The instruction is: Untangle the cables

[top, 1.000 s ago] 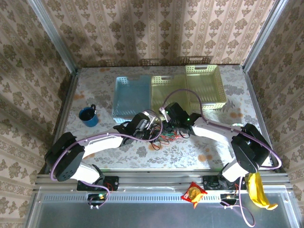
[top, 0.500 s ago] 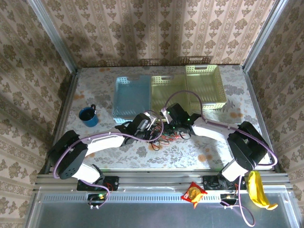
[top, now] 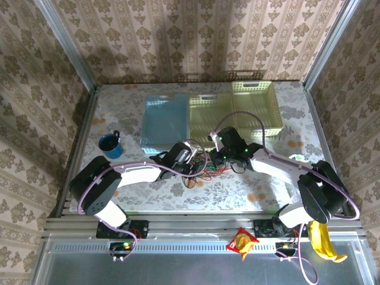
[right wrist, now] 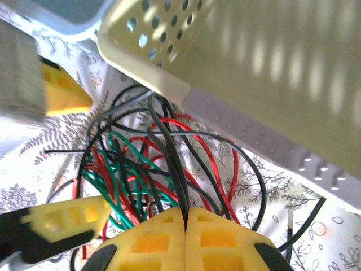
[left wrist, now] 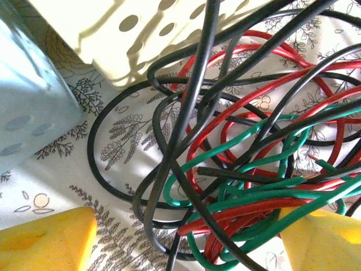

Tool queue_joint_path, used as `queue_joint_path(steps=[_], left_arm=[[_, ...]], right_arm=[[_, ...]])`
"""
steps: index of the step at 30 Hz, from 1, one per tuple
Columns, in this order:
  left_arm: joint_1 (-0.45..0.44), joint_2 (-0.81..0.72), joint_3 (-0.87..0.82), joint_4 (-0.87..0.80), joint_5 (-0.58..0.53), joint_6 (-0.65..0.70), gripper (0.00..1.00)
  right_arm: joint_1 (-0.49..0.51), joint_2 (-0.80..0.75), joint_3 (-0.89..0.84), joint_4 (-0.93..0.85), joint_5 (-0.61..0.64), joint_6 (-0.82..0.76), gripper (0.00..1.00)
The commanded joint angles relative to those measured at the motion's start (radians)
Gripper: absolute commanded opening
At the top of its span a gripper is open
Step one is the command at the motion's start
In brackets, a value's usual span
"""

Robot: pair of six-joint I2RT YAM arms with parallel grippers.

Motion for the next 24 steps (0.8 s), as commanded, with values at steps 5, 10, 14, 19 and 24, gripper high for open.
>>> queue_joint_path(steps=[5,10,14,19,24], left_arm=[[0.016,0.066,-0.007,0.025,-0.021,0.024,0.84],[0.018,0.096,-0.017,0.047,-0.015,0.02,0.83],[0.019,0.111,-0.027,0.069,-0.007,0.009,0.77],[0.019,0.111,-0.037,0.094,0.019,0.001,0.51],[0.014,0.098,-0.025,0.094,0.042,0.015,0.13]], right_arm=[[-0.05,-0.144,-0.013,-0.028,0.041,0.022,0.01],[-0.073,-0.224,-0.017,-0.007,0.088,0.043,0.0],[-0.088,-0.245,-0.01,-0.019,0.099,0.06,0.0],[-0.118,-0.265,-0.033,-0.01,0.086,0.082,0.0],[-0.117,-0.244,-0.061,-0.05,0.044,0.082,0.08]])
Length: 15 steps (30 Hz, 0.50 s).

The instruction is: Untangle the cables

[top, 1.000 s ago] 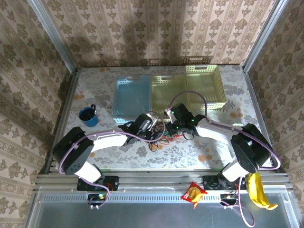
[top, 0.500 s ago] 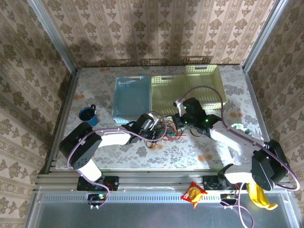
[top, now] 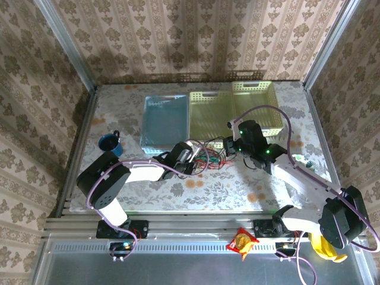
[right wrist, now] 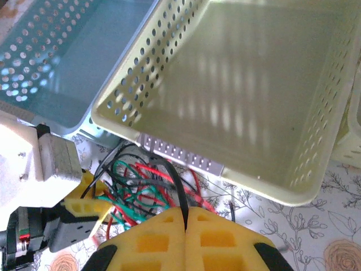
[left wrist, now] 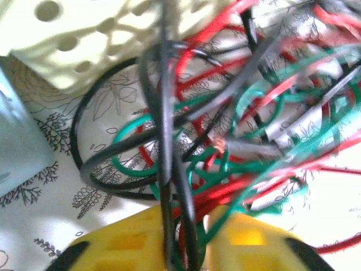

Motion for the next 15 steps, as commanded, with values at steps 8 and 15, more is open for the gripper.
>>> queue_joint_path(steps=[8,15], left_arm=[[-0.003,0.013,0.0,-0.061,0.007,0.029,0.0],[-0.014,0.027,0.011,-0.068,-0.003,0.031,0.0]], right_arm=[[-0.002,0.023,-0.09,-0.07,-0.038,0.053,0.5],[-0.004,0.062,-0.08,-0.095,-0.072,0.052,0.52]])
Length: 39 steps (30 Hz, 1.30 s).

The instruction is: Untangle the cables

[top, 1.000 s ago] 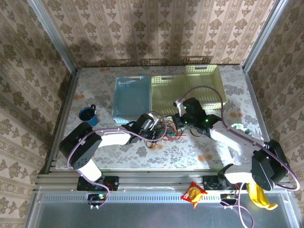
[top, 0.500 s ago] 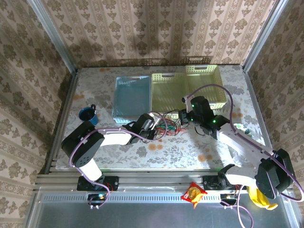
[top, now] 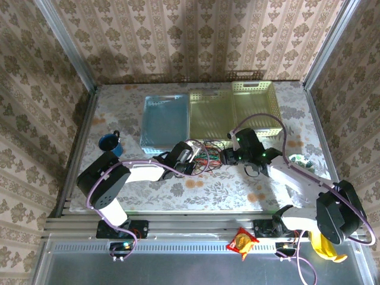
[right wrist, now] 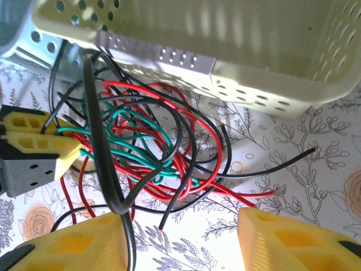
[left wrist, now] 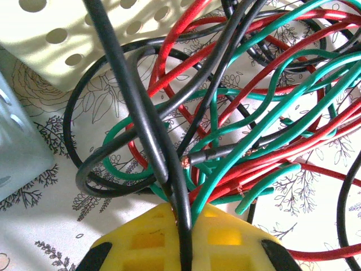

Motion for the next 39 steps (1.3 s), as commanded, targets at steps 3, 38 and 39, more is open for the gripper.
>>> queue_joint_path(steps=[3,38,39], left_arm=[[-0.011,0.028,0.009,-0.072,-0.008,0.024,0.0],[-0.019,0.04,-0.018,-0.06,-0.049,0.007,0.0],[-0.018,0.039,-0.022,-0.057,-0.05,0.007,0.0]], right_arm=[[-0.003,0.013,0.001,-0.045,-0.082,0.0,0.46],[-0.233,-0.458,0.196,0.034,0.634,0.086,0.0],[-0.247,-0.438,0.222,0.044,0.611,0.086,0.0]])
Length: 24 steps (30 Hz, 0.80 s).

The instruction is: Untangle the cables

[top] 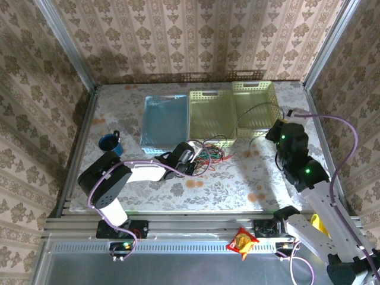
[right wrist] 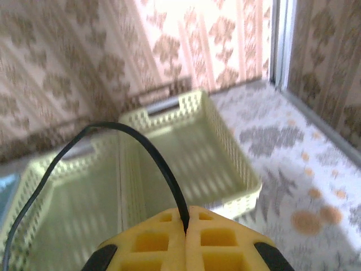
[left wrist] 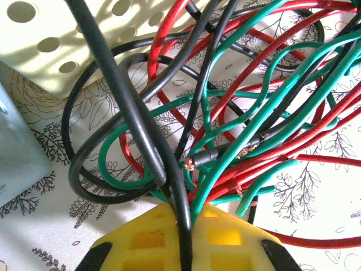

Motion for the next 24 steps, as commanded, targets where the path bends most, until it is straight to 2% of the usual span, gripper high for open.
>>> queue_joint_path(steps=[1,4,7,14,19,22,24], left_arm=[[-0.005,0.025,-0.036,-0.054,-0.021,-0.001,0.0],[-0.006,0.021,-0.044,-0.046,-0.02,-0.001,0.0],[-0.008,0.015,-0.05,-0.042,-0.025,-0.002,0.0],[-0.012,-0.016,-0.07,-0.034,-0.039,-0.001,0.0],[-0.012,-0.054,-0.087,-0.029,-0.044,-0.003,0.0],[-0.013,-0.066,-0.088,-0.03,-0.042,0.001,0.0],[-0.013,-0.066,-0.086,-0.031,-0.041,0.004,0.0]], right_arm=[[-0.046,0.051,0.103,0.103,-0.007,-0.037,0.0],[-0.098,0.153,0.182,0.14,-0.121,-0.046,0.0],[-0.121,0.279,0.275,0.181,-0.174,-0.082,0.0],[-0.164,0.618,0.482,0.167,-0.103,-0.17,0.0],[-0.169,0.778,0.496,0.134,-0.085,-0.16,0.01],[-0.173,0.843,0.475,0.078,-0.14,-0.11,0.08],[-0.176,0.889,0.483,-0.004,-0.175,-0.055,0.2]])
